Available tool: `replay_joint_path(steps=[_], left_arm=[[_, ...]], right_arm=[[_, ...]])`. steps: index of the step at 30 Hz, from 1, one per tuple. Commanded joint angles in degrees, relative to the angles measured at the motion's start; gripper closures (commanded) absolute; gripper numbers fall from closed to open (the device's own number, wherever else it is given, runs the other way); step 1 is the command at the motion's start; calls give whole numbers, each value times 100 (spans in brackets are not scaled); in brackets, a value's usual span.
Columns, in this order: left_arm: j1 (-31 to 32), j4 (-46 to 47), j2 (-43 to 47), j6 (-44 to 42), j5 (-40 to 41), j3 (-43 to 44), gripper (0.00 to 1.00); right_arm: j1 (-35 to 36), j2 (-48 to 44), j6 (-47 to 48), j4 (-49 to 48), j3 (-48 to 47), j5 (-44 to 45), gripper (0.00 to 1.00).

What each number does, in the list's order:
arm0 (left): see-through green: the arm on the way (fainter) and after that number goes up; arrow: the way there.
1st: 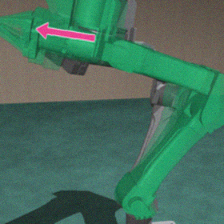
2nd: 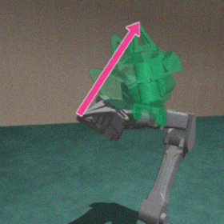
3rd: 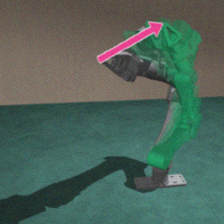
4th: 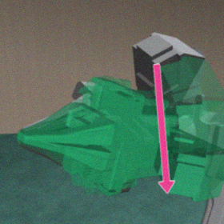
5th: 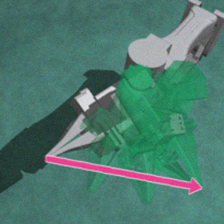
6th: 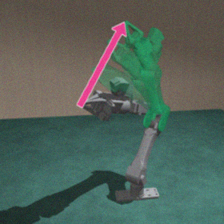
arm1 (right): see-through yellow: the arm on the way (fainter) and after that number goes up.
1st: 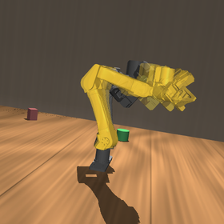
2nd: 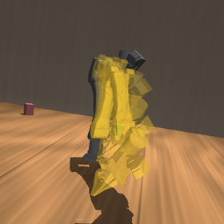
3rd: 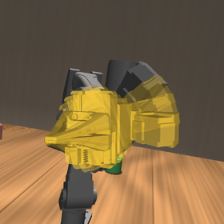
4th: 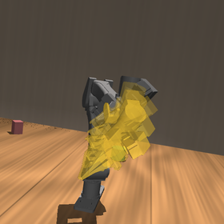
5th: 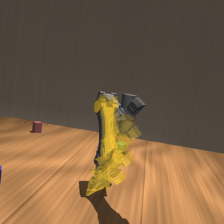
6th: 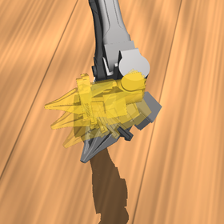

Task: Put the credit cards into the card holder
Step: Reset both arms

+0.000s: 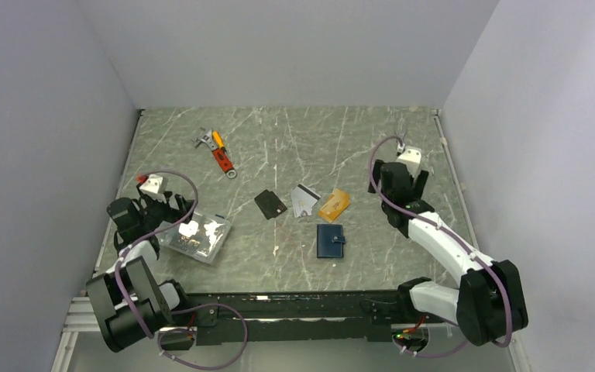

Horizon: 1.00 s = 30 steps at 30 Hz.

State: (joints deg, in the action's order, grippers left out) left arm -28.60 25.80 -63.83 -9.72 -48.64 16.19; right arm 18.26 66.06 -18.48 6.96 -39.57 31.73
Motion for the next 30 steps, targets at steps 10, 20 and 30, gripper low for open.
replay_joint_path(steps=[10, 20, 30], left_arm=[[510, 2051, -1045, 927, 163, 327, 1], [1460, 3005, -1086, 629, 1821, -114, 1], [2235, 3579, -1310, 236, 3146, -396, 1]], right_arm=[[-1250, -46, 540, -3957, 1711, 731, 0], [-1318, 1127, 890, -5466, 1966, 595, 0], [-1429, 1859, 1339, -6968, 2530, -670, 0]])
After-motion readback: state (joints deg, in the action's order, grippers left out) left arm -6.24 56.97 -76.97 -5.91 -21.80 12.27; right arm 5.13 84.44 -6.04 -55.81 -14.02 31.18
